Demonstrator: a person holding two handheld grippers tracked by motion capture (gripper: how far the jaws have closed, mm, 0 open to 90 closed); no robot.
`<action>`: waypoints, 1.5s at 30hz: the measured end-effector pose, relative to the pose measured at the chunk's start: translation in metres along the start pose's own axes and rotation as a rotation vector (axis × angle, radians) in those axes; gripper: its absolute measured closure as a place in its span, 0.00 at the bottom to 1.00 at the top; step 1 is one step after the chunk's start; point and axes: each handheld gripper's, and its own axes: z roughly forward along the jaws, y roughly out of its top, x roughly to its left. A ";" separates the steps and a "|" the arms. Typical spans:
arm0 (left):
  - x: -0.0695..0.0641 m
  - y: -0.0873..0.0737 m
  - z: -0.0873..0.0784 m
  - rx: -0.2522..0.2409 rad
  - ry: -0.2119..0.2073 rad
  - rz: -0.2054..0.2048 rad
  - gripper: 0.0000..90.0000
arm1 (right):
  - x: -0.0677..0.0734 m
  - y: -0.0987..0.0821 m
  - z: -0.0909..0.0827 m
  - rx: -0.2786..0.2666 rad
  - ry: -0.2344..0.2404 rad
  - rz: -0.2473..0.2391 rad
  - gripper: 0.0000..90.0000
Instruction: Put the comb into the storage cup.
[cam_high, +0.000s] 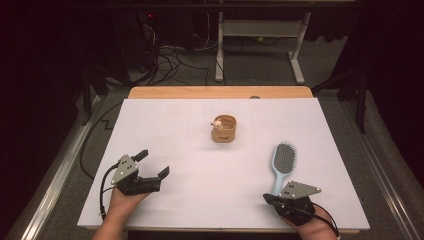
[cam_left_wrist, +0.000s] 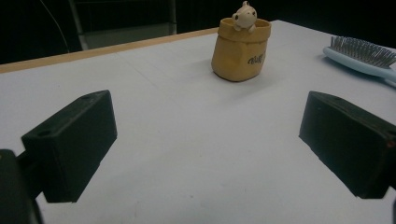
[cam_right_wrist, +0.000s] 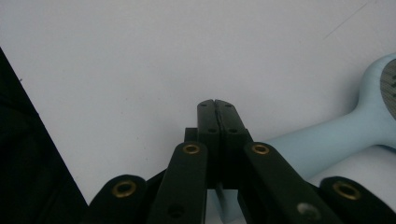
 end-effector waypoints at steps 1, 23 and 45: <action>0.000 0.000 0.000 0.000 0.000 0.000 0.05 | 0.000 0.000 0.000 0.000 0.000 0.000 1.00; 0.001 0.000 -0.001 -0.003 -0.007 -0.004 0.06 | -0.024 -0.015 -0.018 0.023 -0.041 0.068 1.00; 0.002 0.000 -0.001 -0.002 -0.004 -0.007 0.06 | -0.042 -0.027 -0.031 0.055 -0.129 0.112 1.00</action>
